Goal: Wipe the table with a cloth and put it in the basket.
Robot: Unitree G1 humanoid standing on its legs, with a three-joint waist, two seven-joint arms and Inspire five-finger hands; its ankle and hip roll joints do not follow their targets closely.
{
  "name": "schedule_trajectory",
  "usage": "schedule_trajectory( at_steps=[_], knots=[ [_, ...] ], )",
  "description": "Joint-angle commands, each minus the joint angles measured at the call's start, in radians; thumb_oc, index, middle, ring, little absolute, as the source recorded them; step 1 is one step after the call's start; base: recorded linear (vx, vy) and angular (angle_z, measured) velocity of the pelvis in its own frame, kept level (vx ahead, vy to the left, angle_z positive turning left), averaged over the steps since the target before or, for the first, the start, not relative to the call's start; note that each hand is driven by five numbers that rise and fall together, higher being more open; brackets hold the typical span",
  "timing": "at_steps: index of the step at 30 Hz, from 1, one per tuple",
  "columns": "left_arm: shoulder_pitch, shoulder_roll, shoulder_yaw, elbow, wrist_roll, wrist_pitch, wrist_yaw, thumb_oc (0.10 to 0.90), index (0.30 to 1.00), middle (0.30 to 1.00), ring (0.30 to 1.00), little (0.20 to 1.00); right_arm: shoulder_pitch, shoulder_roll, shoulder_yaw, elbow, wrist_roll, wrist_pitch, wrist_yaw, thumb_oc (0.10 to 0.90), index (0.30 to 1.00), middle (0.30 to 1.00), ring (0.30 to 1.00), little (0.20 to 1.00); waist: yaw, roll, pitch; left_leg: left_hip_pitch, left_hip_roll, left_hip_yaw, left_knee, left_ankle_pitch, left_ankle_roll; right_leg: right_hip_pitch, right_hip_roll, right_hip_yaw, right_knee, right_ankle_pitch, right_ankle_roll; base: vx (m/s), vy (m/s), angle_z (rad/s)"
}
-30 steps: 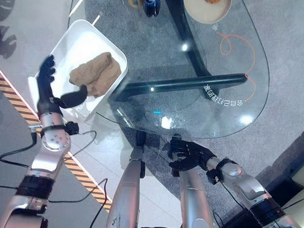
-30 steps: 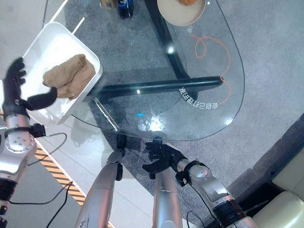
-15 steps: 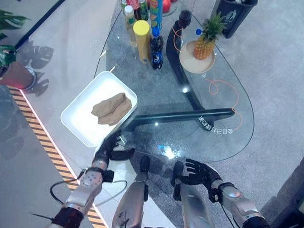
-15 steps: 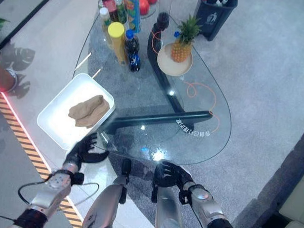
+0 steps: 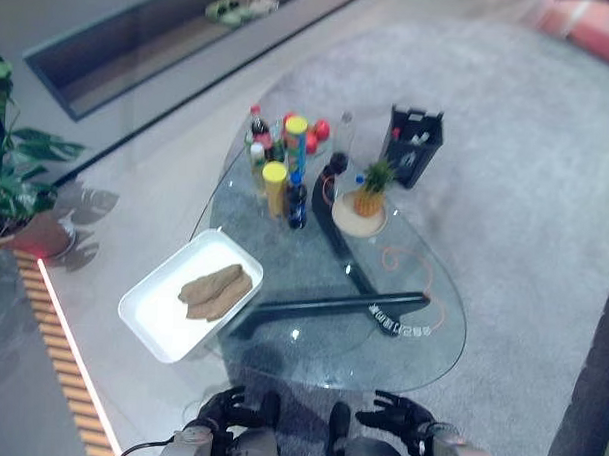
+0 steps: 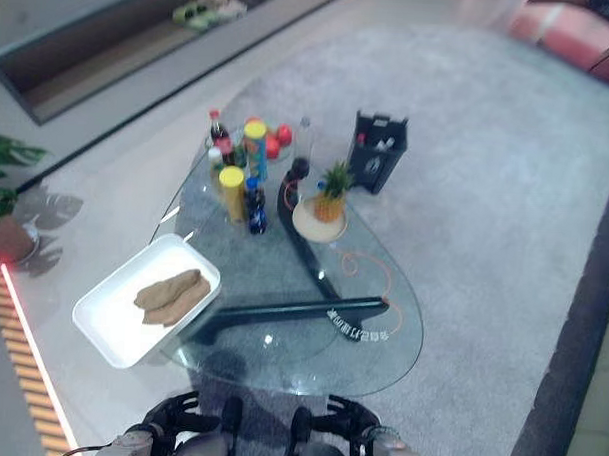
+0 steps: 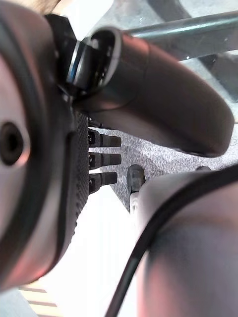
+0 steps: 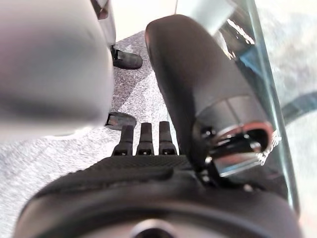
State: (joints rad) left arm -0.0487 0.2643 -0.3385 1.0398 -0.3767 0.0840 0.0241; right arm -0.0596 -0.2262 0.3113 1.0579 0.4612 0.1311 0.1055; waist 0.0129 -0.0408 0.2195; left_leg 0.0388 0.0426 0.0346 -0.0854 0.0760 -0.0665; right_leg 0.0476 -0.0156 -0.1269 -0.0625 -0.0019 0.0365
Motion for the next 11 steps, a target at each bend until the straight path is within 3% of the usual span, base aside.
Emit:
schedule_trajectory(
  at_steps=[1,11],
  knots=[
    [-0.024,-0.057,-0.018,0.052,0.025,-0.056,-0.027,0.800,0.900,0.900,0.900,0.900,0.012,-0.017,-0.009,0.025,0.013,-0.029,0.017,0.800,0.900,0.900,0.900,0.900,-0.010,0.002,-0.014,-0.015,-0.049,-0.026,0.040,-0.072,0.012,0.004,-0.005,0.001,0.061,-0.030,0.040,0.05,0.018,-0.16],
    [-0.030,-0.069,-0.012,0.136,0.016,-0.061,-0.068,0.800,0.900,0.900,0.900,0.900,0.004,0.007,-0.028,0.108,-0.028,-0.036,0.032,0.800,0.900,0.900,0.900,0.900,-0.026,0.024,-0.065,0.039,-0.048,-0.013,0.000,-0.079,0.020,0.047,-0.018,0.015,0.014,-0.014,0.051,0.03,0.022,-0.07]
  ],
)
